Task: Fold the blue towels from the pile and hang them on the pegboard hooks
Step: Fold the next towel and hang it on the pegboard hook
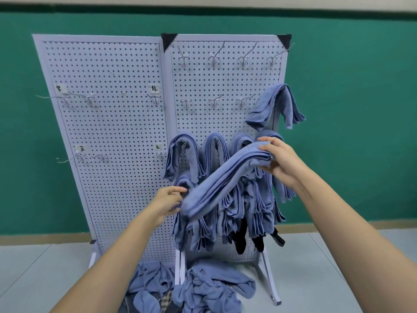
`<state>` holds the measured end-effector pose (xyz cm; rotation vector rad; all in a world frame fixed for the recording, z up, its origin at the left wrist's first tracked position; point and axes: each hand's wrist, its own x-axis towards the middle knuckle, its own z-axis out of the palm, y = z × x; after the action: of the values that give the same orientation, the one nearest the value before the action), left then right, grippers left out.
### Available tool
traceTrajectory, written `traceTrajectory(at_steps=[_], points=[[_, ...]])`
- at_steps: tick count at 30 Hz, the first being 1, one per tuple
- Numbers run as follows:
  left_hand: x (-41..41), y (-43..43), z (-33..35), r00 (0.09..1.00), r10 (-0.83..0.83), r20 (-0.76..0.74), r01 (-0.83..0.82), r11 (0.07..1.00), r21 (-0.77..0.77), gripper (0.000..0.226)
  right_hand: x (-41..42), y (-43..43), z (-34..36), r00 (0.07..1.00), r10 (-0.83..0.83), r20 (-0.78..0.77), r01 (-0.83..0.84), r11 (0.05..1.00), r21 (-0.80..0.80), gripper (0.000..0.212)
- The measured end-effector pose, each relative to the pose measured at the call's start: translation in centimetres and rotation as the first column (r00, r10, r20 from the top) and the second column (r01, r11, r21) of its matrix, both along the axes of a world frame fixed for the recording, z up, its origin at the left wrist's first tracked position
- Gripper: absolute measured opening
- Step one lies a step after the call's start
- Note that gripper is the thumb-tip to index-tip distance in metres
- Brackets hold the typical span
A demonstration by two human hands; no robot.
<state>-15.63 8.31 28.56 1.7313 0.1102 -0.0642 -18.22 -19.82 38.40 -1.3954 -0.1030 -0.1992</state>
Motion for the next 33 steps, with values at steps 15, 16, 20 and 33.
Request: traceTrajectory(at_steps=[15,16,20,33], points=[[-3.2,-11.4,2.9,0.916,-0.170,0.363,0.136,0.984,0.117,0.090,-0.1,4.5,3.1,0.993,-0.083,0.085,0.085,0.996,-0.022,0.023],[-3.0,-11.6,2.5,0.892,-0.127,0.433,0.050,0.981,0.186,0.093,-0.2,4.4,3.2,0.993,-0.075,0.088,0.074,0.997,0.013,0.021],[-1.9,-11.2,1.7,0.770,0.030,0.638,-0.274,0.918,0.287,0.068,-0.5,3.1,3.8,0.995,-0.057,0.078,0.042,0.983,0.176,0.005],[0.0,-7.7,6.7,0.722,-0.052,0.690,-0.271,0.897,0.351,0.018,0.8,-4.2,-2.6,0.943,-0.168,-0.287,0.159,0.986,-0.056,0.012]])
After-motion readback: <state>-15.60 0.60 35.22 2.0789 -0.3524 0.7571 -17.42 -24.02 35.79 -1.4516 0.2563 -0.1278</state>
